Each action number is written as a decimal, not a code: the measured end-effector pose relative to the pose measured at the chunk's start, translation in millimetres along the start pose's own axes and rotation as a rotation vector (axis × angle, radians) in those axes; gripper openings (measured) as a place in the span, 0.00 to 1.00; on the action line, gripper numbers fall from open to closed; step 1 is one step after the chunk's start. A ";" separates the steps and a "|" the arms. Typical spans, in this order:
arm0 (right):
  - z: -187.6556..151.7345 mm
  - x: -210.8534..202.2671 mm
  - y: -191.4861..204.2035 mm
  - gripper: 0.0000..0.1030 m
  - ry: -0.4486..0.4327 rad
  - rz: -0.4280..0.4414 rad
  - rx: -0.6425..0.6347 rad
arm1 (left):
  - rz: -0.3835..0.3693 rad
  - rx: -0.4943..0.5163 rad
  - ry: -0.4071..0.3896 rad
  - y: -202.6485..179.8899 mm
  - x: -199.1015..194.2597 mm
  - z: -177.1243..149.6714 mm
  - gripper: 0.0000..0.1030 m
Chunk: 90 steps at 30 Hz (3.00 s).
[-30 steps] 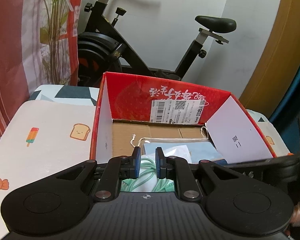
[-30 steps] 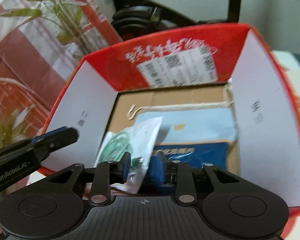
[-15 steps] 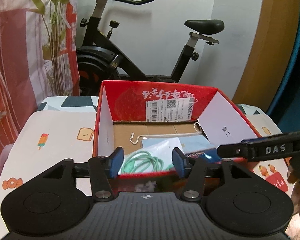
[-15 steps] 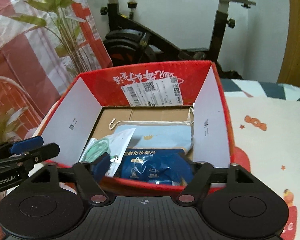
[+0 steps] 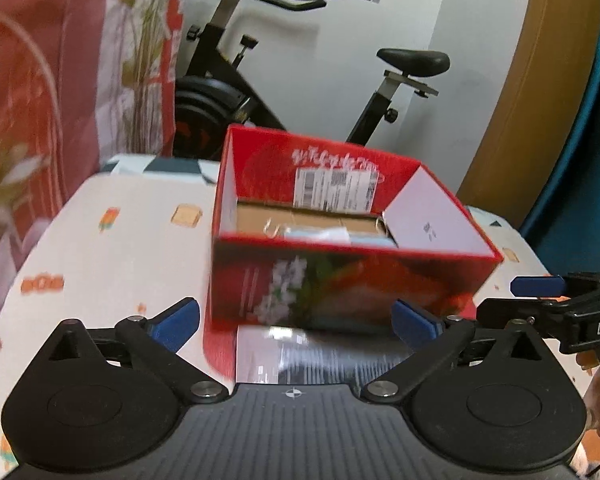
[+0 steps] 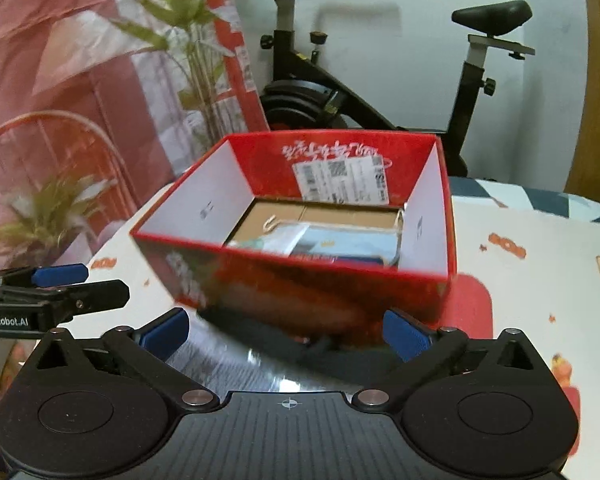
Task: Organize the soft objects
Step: 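Move both grippers to the clear black-printed packet on the table, then close both grippers on the edge of the clear black-printed packet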
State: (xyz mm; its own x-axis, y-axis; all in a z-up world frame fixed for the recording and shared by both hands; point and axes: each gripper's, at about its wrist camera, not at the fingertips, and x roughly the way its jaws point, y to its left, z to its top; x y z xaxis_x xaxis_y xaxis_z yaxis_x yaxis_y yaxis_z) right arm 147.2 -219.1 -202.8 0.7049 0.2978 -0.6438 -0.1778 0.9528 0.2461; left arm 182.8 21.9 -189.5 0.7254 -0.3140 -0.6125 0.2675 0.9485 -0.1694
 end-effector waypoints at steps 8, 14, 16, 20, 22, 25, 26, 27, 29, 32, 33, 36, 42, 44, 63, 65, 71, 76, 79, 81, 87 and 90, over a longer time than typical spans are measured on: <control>-54.3 4.9 -7.9 1.00 0.001 -0.035 0.060 | 0.025 -0.059 0.055 5.6 -2.9 -40.8 1.00; -87.0 13.2 -18.1 1.00 -0.007 -0.078 0.099 | 0.038 -0.055 0.070 1.6 0.7 -61.0 1.00; -94.9 17.2 -19.7 1.00 0.000 -0.081 0.107 | 0.029 -0.053 0.055 -0.6 -1.3 -65.3 1.00; -110.0 26.3 -15.9 1.00 0.025 -0.102 0.061 | 0.024 -0.037 0.015 -7.2 -6.0 -73.7 1.00; -118.1 30.9 -15.4 1.00 0.034 -0.107 0.048 | 0.028 -0.029 0.001 -11.4 -7.0 -79.3 1.00; -126.3 31.6 -14.3 1.00 0.005 -0.107 0.017 | 0.028 -0.031 -0.001 -11.8 -6.2 -84.4 0.99; -127.6 32.2 -13.6 1.00 0.000 -0.108 0.005 | 0.027 -0.032 0.002 -11.5 -5.5 -85.8 0.98; -128.0 32.3 -14.3 1.00 -0.004 -0.107 -0.001 | 0.028 -0.033 0.004 -11.3 -4.9 -86.7 0.98; -128.8 33.2 -15.7 1.00 -0.008 -0.102 0.004 | 0.031 -0.030 0.003 -11.3 -4.7 -87.5 0.95; -129.9 34.0 -19.2 1.00 -0.017 -0.088 0.012 | 0.027 -0.026 -0.008 -11.4 -5.0 -88.7 0.83; -130.0 34.3 -20.5 1.00 -0.020 -0.084 0.012 | 0.021 -0.025 -0.013 -10.9 -5.4 -89.6 0.80; -132.2 35.0 -21.9 1.00 -0.031 -0.076 0.008 | 0.006 -0.020 -0.022 -9.6 -5.2 -92.4 0.67; -133.6 37.0 -25.2 1.00 -0.040 -0.057 0.005 | 0.019 -0.024 -0.009 -3.9 -0.5 -91.0 0.64; -134.2 37.5 -25.9 1.00 -0.043 -0.054 0.007 | 0.021 -0.030 0.016 -0.4 6.2 -84.9 0.60; -134.2 38.6 -24.1 1.00 -0.042 -0.057 0.008 | -0.035 -0.090 0.057 11.3 21.1 -78.1 0.32; -134.2 38.5 -24.1 1.00 -0.044 -0.057 0.010 | -0.023 -0.076 0.060 8.4 21.5 -81.1 0.32; -134.6 37.9 -24.3 1.00 -0.055 -0.057 0.029 | 0.011 -0.034 0.063 2.6 24.0 -85.3 0.32; -133.9 37.4 -23.7 1.00 -0.058 -0.061 0.041 | 0.008 -0.039 0.060 6.3 24.7 -89.0 0.32; -132.5 35.1 -24.9 1.00 -0.059 -0.070 0.059 | 0.002 -0.047 0.062 8.7 25.6 -89.6 0.33; -131.9 32.6 -29.7 1.00 -0.066 -0.090 0.093 | 0.003 -0.051 0.064 9.1 26.1 -90.0 0.33; -133.0 27.1 -39.9 0.96 -0.088 -0.079 0.146 | 0.001 -0.061 0.070 10.5 28.5 -90.2 0.33; -134.2 26.8 -42.0 0.88 -0.087 -0.058 0.154 | 0.001 -0.063 0.071 10.5 29.6 -89.8 0.33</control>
State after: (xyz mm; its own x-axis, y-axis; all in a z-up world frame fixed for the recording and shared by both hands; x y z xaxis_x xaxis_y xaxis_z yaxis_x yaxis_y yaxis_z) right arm 81.4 -243.2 -327.6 0.7689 0.2303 -0.5964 -0.0328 0.9459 0.3229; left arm 150.1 26.2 -278.8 0.6785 -0.3115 -0.6653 0.2250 0.9502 -0.2155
